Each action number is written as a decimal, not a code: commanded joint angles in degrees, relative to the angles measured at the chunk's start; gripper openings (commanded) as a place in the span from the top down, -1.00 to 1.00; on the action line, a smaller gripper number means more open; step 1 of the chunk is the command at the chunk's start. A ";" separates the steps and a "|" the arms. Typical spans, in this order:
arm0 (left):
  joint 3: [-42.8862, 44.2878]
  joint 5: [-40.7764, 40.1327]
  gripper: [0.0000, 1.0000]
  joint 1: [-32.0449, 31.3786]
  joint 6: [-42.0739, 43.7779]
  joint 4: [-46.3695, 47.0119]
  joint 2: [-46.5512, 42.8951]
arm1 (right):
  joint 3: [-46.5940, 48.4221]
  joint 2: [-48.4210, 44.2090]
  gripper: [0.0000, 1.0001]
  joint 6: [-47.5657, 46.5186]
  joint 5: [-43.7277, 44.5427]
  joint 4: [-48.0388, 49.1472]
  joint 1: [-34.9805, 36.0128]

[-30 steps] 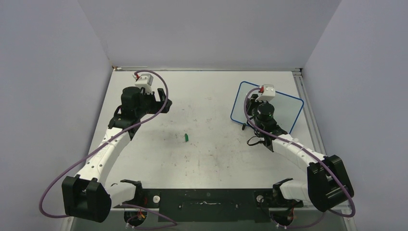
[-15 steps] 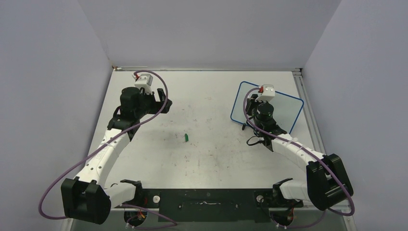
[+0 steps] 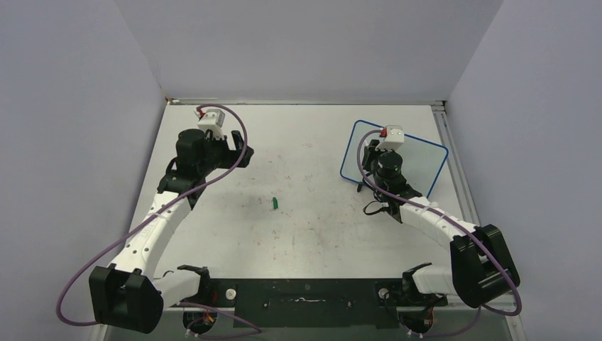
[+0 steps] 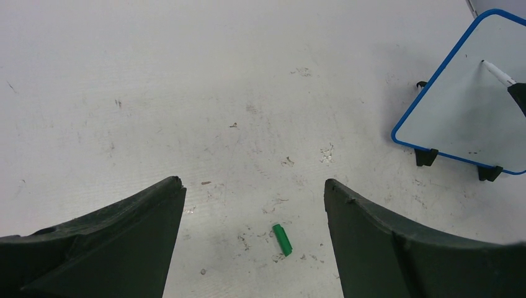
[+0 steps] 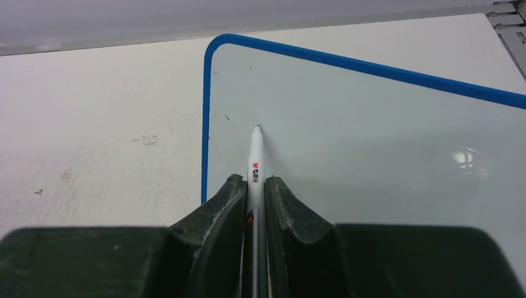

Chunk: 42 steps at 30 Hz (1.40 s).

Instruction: Write a sentence on the whiteboard

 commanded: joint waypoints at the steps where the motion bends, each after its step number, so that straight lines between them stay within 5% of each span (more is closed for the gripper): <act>1: 0.12 0.67 -0.62 0.28 0.94 1.04 -1.92 | 0.09 0.30 0.89 -0.33 0.81 2.41 0.22; 30: -0.07 1.33 -0.62 0.28 0.76 1.23 -2.73 | -5.43 -4.54 0.89 1.54 6.18 -1.38 2.72; 42: -0.14 1.36 -0.62 0.30 0.76 1.32 -2.50 | -5.20 -7.48 0.89 0.05 1.91 0.23 1.53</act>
